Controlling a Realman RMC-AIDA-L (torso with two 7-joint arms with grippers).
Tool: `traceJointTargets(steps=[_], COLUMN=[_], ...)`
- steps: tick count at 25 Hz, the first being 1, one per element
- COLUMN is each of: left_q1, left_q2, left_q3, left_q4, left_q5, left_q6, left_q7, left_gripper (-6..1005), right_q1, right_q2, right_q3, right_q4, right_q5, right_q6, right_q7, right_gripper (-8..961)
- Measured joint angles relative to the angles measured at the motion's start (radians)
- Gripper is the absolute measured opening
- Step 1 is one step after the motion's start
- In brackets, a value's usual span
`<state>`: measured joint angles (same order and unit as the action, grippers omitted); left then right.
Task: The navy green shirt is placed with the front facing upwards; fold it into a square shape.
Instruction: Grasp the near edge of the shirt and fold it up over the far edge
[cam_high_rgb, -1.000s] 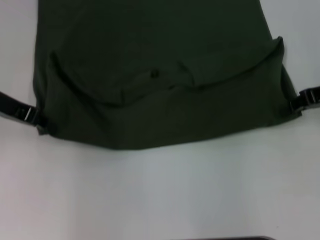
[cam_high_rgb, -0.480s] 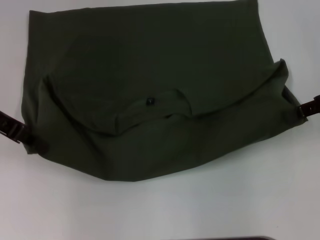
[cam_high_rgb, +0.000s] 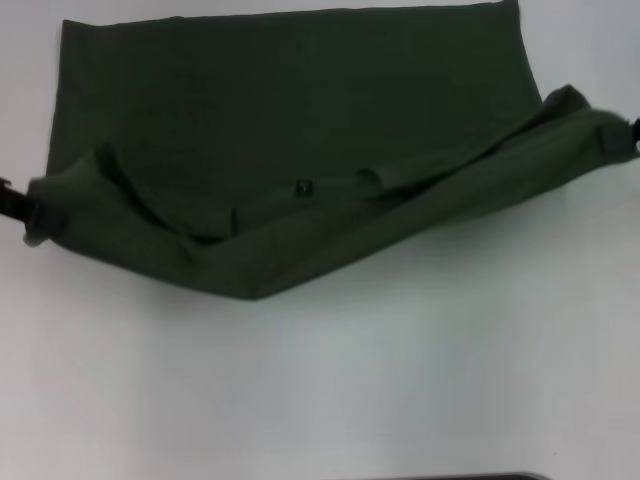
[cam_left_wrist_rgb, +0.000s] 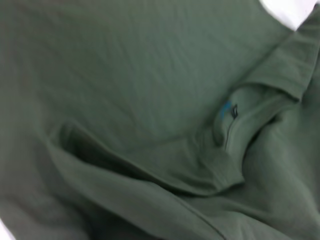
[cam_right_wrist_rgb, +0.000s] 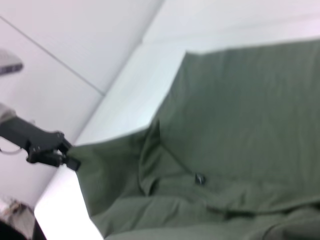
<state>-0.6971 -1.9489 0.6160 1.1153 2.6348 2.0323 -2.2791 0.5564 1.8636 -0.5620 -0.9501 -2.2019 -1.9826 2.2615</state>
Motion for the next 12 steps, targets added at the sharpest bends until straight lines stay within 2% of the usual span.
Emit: traceJointTargets(steps=[8,12], left_q1=[0.012,0.02], left_q2=[0.02,0.023], left_q3=[-0.144,-0.151], left_q4=[0.047,0.039], left_q5=[-0.094,-0.094], left_q6=[0.004,-0.004], left_q7=[0.009,0.012], left_gripper=[122,122], right_q1=[-0.001,-0.004], right_q2=[-0.015,-0.018], right_q3=[0.083,0.116], right_q4=[-0.01,-0.01], right_q5=[0.12,0.126], right_q6=[0.0,0.001], right_q7=[0.009,0.008], right_gripper=[47,47])
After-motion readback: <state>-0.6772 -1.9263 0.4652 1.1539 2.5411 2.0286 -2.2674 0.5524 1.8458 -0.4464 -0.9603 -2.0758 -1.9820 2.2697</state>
